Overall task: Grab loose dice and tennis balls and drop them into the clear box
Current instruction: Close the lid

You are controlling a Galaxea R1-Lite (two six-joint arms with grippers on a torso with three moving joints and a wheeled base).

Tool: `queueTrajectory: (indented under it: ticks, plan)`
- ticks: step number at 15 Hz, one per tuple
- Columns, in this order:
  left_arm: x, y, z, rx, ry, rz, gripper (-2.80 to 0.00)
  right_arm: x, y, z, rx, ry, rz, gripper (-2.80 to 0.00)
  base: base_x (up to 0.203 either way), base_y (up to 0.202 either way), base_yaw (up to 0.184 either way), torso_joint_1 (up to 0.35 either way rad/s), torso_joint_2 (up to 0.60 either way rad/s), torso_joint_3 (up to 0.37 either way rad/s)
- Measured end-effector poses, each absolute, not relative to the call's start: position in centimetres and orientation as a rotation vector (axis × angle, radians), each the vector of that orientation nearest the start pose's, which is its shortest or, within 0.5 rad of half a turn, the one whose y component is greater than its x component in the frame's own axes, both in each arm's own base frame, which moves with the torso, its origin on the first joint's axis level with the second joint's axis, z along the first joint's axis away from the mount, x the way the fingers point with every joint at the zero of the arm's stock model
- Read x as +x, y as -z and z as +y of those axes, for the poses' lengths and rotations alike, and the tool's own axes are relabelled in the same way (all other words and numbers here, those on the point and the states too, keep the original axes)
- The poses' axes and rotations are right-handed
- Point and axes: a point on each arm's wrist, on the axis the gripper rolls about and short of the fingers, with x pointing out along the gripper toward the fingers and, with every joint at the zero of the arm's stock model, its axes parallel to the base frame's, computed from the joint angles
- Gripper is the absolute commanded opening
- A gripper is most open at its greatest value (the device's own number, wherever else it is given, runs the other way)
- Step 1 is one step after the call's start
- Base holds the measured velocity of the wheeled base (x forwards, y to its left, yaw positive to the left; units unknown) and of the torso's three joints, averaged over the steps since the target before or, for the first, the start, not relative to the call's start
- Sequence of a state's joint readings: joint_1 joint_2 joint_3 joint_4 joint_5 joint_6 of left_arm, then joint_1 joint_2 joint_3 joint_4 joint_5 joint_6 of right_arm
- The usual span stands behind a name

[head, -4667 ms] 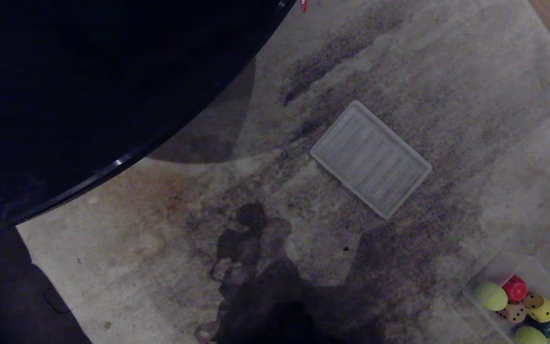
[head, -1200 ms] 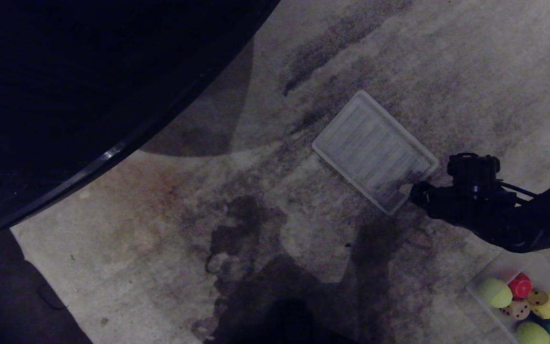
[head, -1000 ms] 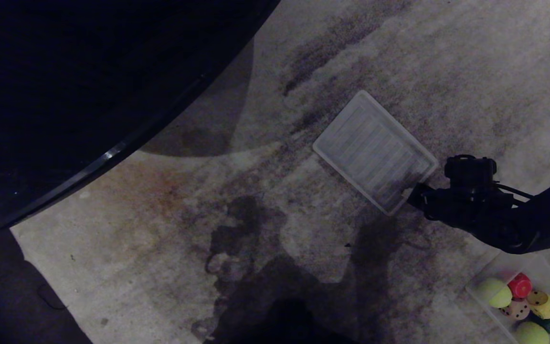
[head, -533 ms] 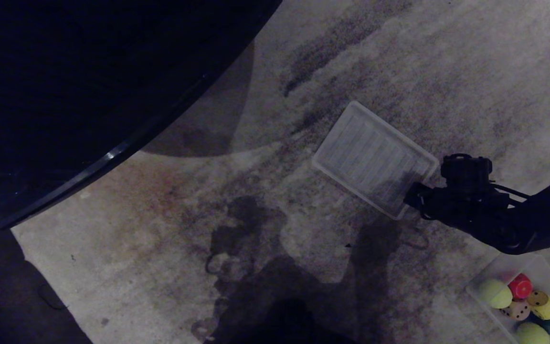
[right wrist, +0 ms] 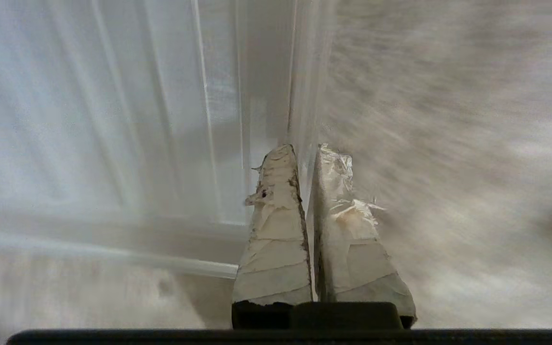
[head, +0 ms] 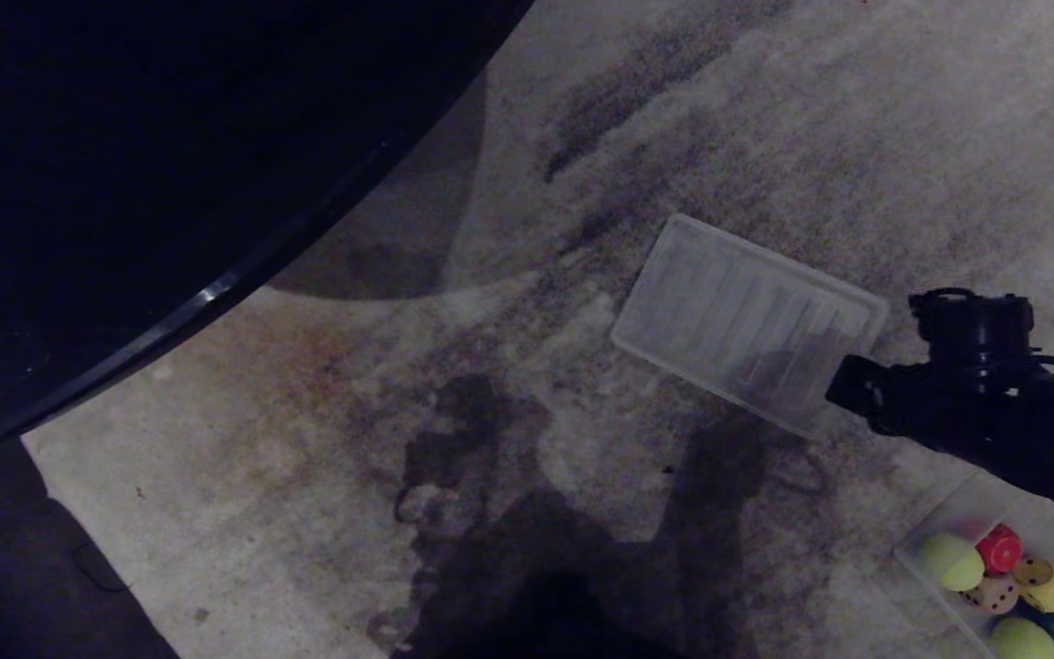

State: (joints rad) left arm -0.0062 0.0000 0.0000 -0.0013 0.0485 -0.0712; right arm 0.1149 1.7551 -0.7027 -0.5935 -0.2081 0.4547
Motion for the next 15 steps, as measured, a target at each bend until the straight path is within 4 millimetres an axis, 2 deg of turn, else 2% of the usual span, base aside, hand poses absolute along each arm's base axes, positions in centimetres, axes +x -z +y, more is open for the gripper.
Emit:
queueTrajectory:
  ticks: [3,6,9,11,13,15]
  plan:
    - [-2.3,-7.6,0.1,-0.072,-0.042,-0.002,-2.80,24.1,-16.2,2.3,0.316,0.165,0.419,-2.80,0.000,0.000,0.000,0.000,0.00,0.000]
    - [-2.3,-7.6,0.1,-0.072,-0.042,-0.003,-2.80,17.6,-17.3,1.6,0.228,0.128,0.424,-2.80,0.000,0.000,0.000,0.000,0.00,0.000]
    - [-2.3,-7.6,0.1,-0.071,-0.042,-0.002,-2.80,11.6,-16.8,0.8,0.170,0.102,0.414,-2.80,0.000,0.000,0.000,0.000,0.00,0.000]
    - [-2.3,-7.6,0.1,-0.072,-0.042,-0.003,-2.80,8.5,-15.5,0.3,0.155,0.117,0.430,-2.80,0.000,0.000,0.000,0.000,0.00,0.000]
    - [-2.3,-7.6,0.1,-0.072,-0.042,-0.003,-2.80,6.4,-14.2,-0.1,0.156,0.153,0.429,-2.80,0.000,0.000,0.000,0.000,0.00,0.000]
    - [-2.3,-7.6,0.1,-0.071,-0.042,-0.003,-2.80,5.2,-13.8,-0.2,0.158,0.156,0.389,-2.80,0.000,0.000,0.000,0.000,0.00,0.000]
